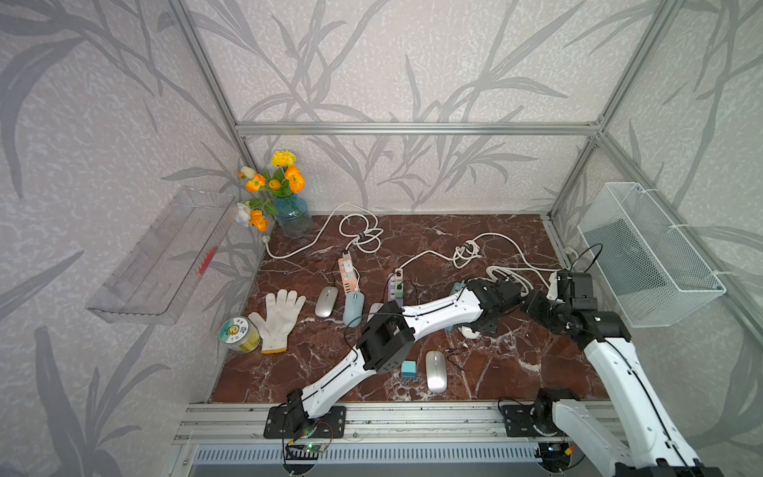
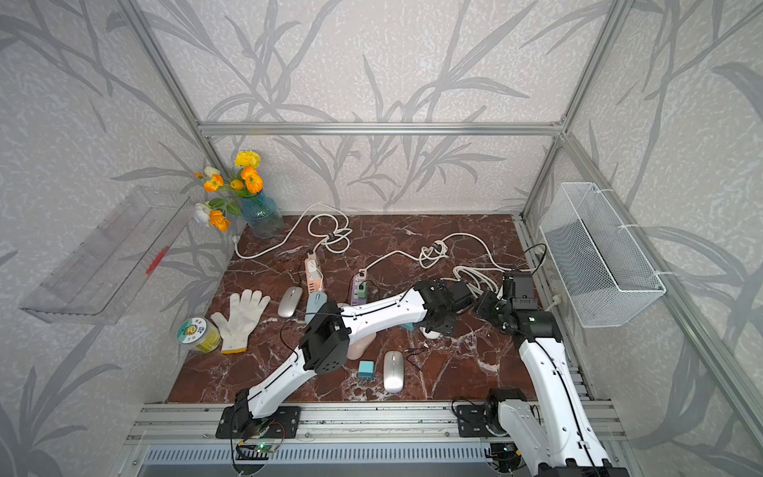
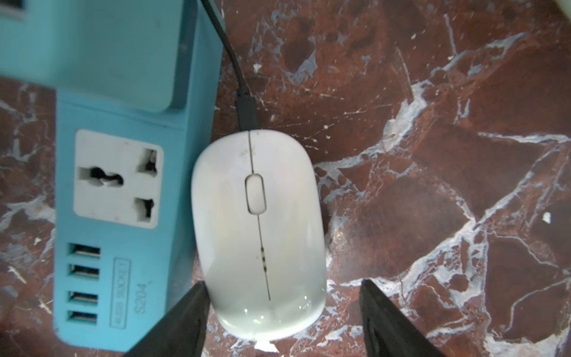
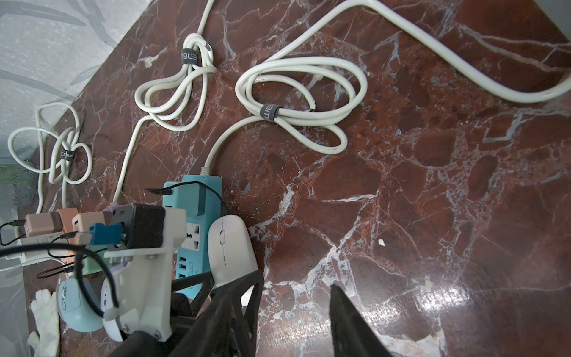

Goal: Unplug the wireless mouse
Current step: Pick up the mouse from the center of the board.

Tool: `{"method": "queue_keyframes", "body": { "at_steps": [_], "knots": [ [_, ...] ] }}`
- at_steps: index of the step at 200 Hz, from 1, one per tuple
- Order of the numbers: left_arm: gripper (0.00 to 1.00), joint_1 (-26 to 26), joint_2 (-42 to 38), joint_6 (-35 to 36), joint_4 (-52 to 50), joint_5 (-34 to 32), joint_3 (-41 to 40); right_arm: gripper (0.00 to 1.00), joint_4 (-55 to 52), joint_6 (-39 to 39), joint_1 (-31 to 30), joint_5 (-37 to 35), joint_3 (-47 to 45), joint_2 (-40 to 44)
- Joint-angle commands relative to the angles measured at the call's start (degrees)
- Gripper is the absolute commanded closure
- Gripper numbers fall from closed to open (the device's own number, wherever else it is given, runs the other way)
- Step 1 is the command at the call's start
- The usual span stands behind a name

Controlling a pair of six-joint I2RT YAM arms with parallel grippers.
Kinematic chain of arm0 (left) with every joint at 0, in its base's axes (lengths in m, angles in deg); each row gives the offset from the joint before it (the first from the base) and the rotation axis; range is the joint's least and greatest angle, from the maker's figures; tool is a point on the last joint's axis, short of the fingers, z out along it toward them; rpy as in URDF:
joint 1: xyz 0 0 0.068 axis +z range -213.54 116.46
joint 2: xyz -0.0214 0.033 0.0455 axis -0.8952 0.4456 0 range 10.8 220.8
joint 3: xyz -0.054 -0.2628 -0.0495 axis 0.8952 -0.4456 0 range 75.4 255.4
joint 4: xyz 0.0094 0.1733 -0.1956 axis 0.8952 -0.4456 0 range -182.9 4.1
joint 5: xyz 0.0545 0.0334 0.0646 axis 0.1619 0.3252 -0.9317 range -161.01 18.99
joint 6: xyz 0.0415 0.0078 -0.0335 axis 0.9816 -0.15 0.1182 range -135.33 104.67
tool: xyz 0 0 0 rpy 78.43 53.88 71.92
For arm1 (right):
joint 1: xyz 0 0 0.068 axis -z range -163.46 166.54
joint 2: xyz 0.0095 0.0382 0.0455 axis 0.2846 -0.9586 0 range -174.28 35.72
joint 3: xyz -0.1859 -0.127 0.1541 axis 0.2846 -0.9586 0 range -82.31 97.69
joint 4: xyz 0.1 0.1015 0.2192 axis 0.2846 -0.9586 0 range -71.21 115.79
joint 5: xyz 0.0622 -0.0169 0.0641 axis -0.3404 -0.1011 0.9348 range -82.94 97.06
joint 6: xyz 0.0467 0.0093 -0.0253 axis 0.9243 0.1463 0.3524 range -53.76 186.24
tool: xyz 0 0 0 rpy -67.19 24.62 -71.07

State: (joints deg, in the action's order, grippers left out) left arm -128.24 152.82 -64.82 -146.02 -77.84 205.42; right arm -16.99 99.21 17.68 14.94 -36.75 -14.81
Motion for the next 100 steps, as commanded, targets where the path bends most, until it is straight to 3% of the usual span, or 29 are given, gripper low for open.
{"method": "queue_keyframes", "body": {
  "at_steps": [1, 100],
  "knots": [
    [0.26, 0.0, 2.1, -1.0, -4.1, -2.5, 3.0, 0.49, -1.3, 0.3, 0.2, -1.0, -0.2, 0.5],
    [0.29, 1.0, 8.0, -1.6, -6.2, -4.8, 8.1, 0.49, -0.9, -0.4, 0.2, -0.8, -0.2, -0.3]
  ]
}}
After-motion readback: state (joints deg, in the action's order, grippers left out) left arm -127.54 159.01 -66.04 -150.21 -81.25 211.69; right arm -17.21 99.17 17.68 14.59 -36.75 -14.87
